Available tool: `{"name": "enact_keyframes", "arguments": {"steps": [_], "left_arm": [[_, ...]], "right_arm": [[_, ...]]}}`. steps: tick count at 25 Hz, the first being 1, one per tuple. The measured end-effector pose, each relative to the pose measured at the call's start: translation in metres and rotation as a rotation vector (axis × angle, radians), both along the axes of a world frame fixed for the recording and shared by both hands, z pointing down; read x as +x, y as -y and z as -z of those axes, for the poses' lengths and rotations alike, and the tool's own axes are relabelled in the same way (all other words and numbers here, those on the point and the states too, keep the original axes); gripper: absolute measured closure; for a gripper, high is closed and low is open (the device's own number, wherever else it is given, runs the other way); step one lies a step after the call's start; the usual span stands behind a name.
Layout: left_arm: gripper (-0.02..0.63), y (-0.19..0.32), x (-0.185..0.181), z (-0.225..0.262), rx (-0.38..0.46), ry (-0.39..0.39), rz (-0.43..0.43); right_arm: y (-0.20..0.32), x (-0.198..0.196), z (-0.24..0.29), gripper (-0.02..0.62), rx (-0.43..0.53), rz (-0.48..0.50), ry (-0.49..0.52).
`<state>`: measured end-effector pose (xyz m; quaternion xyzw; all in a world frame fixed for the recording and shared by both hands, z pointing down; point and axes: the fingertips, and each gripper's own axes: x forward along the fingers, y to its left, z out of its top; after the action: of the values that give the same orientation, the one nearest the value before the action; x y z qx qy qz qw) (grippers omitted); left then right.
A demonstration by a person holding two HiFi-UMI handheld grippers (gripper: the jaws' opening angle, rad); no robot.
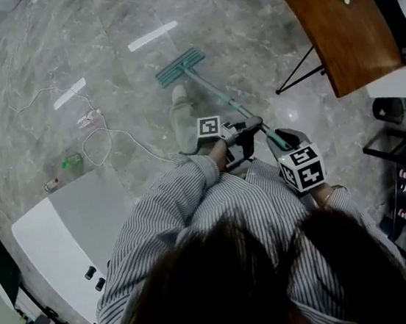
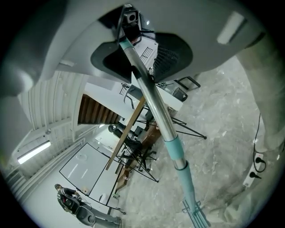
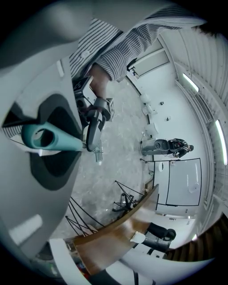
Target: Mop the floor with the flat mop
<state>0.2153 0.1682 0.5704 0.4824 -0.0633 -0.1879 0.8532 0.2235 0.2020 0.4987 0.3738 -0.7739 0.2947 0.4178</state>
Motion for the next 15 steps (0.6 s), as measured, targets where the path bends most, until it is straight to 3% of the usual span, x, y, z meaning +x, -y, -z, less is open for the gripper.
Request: {"name": "enact_keyframes", "arguments": {"steps": [8, 15], "left_arm": [[0.454, 0.073, -0.049, -0.016, -0.024, 0.000, -0.031], [0.460, 0.189, -0.148, -0.028, -0.046, 0.069, 0.028]], "right_arm": [[0.071, -0.049, -0.015, 0.483, -0.036, -0.010, -0.006], [0.186, -0.146, -0.029, 0.482, -0.027, -0.030, 0.014]]}}
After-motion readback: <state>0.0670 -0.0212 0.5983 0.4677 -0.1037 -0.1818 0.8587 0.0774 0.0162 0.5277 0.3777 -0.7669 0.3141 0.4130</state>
